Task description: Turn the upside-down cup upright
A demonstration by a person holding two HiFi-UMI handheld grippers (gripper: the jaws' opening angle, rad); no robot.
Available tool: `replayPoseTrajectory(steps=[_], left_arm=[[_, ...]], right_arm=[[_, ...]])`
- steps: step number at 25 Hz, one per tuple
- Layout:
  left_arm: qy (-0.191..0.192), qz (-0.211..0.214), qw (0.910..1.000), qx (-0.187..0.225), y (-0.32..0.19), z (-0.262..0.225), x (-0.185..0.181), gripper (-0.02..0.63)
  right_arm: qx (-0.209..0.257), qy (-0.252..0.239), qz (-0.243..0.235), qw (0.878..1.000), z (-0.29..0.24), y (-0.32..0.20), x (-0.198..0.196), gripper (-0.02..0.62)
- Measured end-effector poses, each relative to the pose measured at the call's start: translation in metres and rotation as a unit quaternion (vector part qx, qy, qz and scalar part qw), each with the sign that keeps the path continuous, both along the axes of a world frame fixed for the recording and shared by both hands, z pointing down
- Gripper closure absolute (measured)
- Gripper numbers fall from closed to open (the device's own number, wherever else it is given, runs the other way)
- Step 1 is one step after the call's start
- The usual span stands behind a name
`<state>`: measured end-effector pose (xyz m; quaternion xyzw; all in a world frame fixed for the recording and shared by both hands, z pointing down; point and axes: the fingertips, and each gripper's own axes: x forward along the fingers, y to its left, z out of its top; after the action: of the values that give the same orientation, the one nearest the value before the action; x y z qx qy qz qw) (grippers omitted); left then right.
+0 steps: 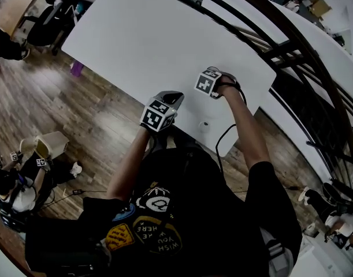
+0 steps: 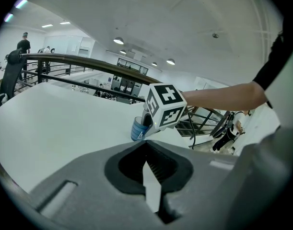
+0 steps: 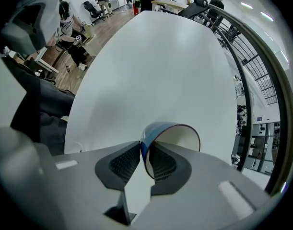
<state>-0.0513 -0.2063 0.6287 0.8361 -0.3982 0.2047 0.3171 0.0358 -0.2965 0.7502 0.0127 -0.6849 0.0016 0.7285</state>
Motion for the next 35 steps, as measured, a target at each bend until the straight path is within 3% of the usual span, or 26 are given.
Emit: replayPoseTrajectory(steps=[5,9,12,15,17,18,20,21,24,25,26,27,32,33,35], left_arm=[[0.003,0.015,0.9999,0.002,-0.001,-0.002,0.002,0.601],[0.005,0.021,0.9997,0.009,-0.003,-0.007,0.002,0.601],[0.011,0.031,0.9994,0.014,-0.004,-0.013,0.002,0.601],[0.017,0.04,0.9988,0.025,0.002,-0.024,0.004,0.601],[0.023,0.04,0.9982,0.038,0.007,-0.032,0.005,0.601],[0.03,0.041,0.9977,0.045,0.01,-0.038,0.006,0.601],[0.055,0.046,0.9958,0.057,0.016,-0.051,0.009,0.601],[0.066,0.048,0.9948,0.062,0.019,-0.058,0.011,0.601],[0.079,0.039,0.994,0.066,0.027,-0.064,0.011,0.601],[0.084,0.036,0.9937,0.065,0.031,-0.066,0.014,0.601],[0.092,0.035,0.9931,0.064,0.037,-0.068,0.018,0.601],[0.098,0.035,0.9925,0.064,0.044,-0.071,0.024,0.601],[0.1,0.022,0.9923,0.07,0.074,-0.088,0.028,0.601],[0.101,0.016,0.992,0.074,0.081,-0.091,0.029,0.601],[0.098,0.006,0.9914,0.087,0.099,-0.096,0.037,0.601]], right_arm=[[0.003,-0.03,0.023,0.999,-0.018,0.007,-0.006,0.529],[0.036,-0.081,0.067,0.994,-0.046,0.009,0.0,0.562],[0.067,-0.133,0.117,0.982,-0.07,0.007,0.003,0.587],[0.088,-0.196,0.193,0.957,-0.094,0.014,0.013,0.592],[0.089,-0.259,0.259,0.926,-0.111,0.028,0.019,0.594],[0.084,-0.3,0.29,0.905,-0.122,0.037,0.02,0.594],[0.062,-0.403,0.335,0.85,-0.151,0.059,0.011,0.594],[0.052,-0.462,0.349,0.813,-0.168,0.069,0.005,0.594],[0.042,-0.613,0.397,0.682,-0.212,0.093,-0.003,0.594],[0.039,-0.641,0.413,0.645,-0.22,0.103,-0.001,0.594],[0.037,-0.659,0.423,0.62,-0.225,0.116,0.002,0.595],[0.038,-0.669,0.429,0.606,-0.23,0.129,0.004,0.595],[0.065,-0.674,0.474,0.562,-0.238,0.165,0.004,0.595],[0.067,-0.67,0.48,0.562,-0.235,0.17,0.003,0.595],[0.069,-0.656,0.483,0.576,-0.228,0.185,0.004,0.595]])
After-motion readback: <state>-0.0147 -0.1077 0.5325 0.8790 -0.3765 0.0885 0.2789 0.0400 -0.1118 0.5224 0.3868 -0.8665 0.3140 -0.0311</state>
